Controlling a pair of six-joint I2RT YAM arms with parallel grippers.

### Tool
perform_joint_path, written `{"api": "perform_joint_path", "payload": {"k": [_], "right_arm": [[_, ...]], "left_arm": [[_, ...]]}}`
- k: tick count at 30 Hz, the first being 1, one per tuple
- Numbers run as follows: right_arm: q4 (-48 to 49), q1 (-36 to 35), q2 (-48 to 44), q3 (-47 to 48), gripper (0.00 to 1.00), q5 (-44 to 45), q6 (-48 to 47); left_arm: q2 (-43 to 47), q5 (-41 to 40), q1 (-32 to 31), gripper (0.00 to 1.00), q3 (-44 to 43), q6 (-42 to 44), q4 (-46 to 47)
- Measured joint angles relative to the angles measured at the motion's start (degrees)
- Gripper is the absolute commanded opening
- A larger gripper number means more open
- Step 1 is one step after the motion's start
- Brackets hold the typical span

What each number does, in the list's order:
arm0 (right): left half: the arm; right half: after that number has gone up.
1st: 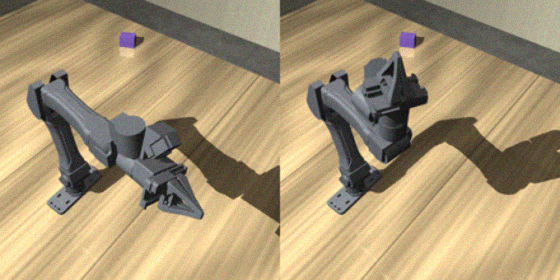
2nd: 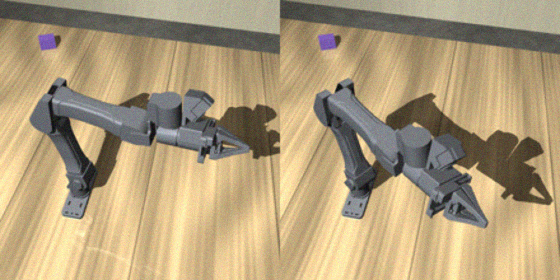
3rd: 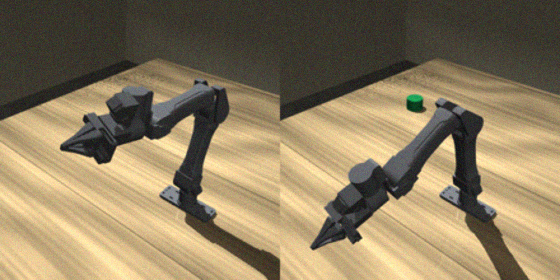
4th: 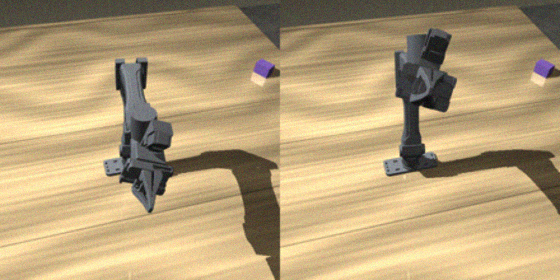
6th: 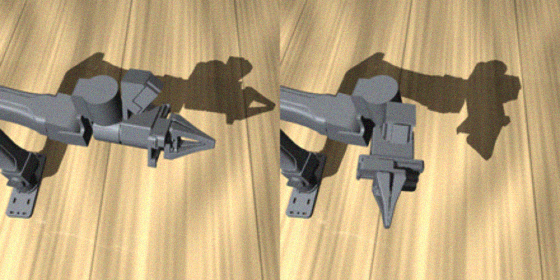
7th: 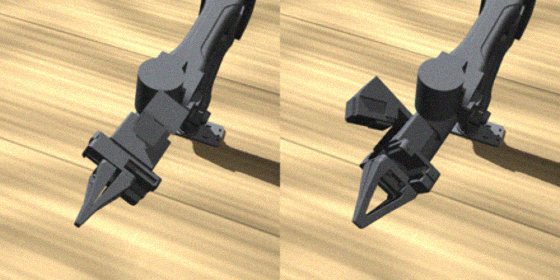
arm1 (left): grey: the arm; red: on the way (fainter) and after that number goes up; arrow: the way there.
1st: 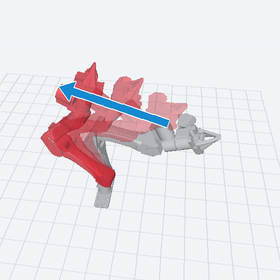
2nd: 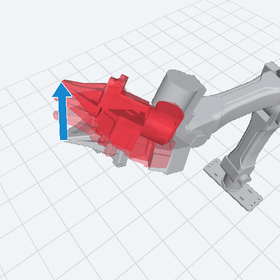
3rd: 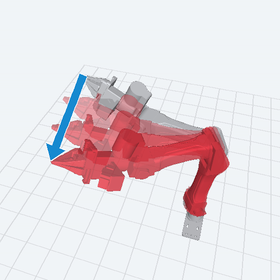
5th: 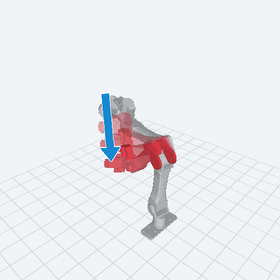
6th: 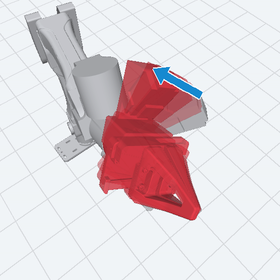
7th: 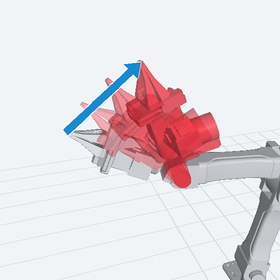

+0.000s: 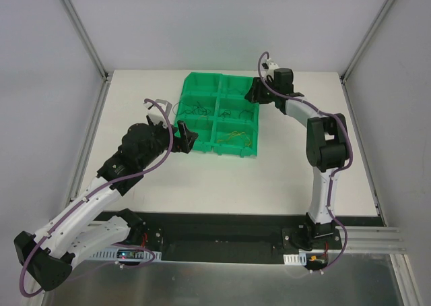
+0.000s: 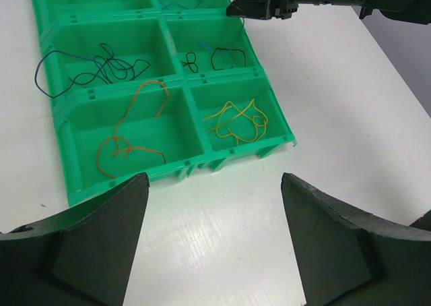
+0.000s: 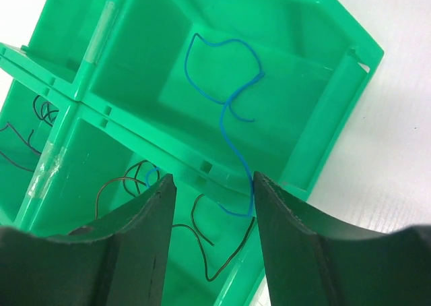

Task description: Untangle the cables

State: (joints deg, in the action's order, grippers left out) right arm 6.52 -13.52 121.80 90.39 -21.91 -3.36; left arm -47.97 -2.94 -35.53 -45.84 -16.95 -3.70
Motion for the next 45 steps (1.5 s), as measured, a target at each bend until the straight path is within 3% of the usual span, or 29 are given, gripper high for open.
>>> {"api": "perform_joint_path", "payload": {"k": [10,15,22,26,45], "right_arm": [[-0.5,-0.4,0.0,-0.5,0.52,3.0,-0.7],[-0.6,-0.5,0.0,-0.7,0.39,3.0,-0.7],[-0.5,-1.3,0.0,-0.7,0.08,4.7,-0.5],[0.1,-2.0,0.0,-1.4,0.01,7.7,0.4],[3.3,-3.8,-6.4,-2.4,0.01,12.3,8.4]], "left_arm": [[0.0,0.0,0.0,0.79,0.0,0.0,0.0],[0.0,0.0,0.0,0.79,0.0,0.0,0.0],[0.0,0.0,0.0,0.79,0.0,0.0,0.0],[0.0,0.0,0.0,0.79,0.0,0.0,0.0],[0.1,0.0,0.0,0.79,0.0,0.0,0.0]]}}
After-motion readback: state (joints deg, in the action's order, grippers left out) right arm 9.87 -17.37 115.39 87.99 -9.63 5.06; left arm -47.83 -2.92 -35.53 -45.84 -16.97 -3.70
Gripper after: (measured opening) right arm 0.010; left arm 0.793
